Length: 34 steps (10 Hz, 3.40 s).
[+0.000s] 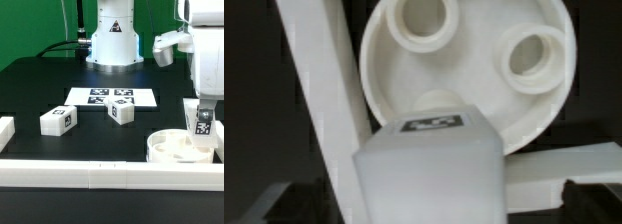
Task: Assemble stool
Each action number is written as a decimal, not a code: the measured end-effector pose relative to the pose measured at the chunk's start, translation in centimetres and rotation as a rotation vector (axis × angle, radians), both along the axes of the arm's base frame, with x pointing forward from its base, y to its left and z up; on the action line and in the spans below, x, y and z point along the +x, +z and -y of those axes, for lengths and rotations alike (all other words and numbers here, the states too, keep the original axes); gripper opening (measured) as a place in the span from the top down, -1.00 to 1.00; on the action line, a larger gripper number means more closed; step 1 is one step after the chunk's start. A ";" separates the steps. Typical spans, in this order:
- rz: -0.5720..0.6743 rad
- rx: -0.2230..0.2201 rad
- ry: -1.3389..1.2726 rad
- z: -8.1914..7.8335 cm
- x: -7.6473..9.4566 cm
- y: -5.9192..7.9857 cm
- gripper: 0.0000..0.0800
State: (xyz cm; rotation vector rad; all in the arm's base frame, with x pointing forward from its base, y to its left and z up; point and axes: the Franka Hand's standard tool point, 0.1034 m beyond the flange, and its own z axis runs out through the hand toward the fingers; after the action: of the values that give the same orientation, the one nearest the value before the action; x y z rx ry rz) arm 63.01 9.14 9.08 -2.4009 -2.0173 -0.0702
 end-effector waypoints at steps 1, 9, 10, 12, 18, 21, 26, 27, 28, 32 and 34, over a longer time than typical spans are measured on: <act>-0.002 0.000 0.000 -0.1 -0.1 -0.1 -0.62; -0.006 0.004 -0.073 0.2 -0.1 -0.2 0.16; -0.010 0.009 -0.173 0.2 -0.1 -0.2 0.16; -0.017 0.014 -0.357 0.2 -0.1 -0.2 0.15; -0.050 0.053 -0.868 0.5 -0.1 -0.3 0.15; -0.065 0.064 -1.095 0.3 -0.1 -0.3 0.15; -0.098 0.132 -1.526 0.0 0.4 -0.3 0.15; -0.107 0.141 -1.609 -0.1 0.4 -0.3 0.15; -0.111 0.142 -1.653 -0.3 0.4 -0.3 0.15; -0.145 0.153 -1.930 -1.2 0.6 -0.4 0.15; -0.160 0.157 -2.053 -1.3 0.6 -0.4 0.15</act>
Offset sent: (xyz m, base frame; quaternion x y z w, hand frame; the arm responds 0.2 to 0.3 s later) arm 0.0000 0.0000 0.0000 0.0000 0.0000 0.0000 1.0000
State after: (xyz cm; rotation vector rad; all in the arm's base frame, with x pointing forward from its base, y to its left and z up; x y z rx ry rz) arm 63.59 10.42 8.71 -2.8275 0.9764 -0.0140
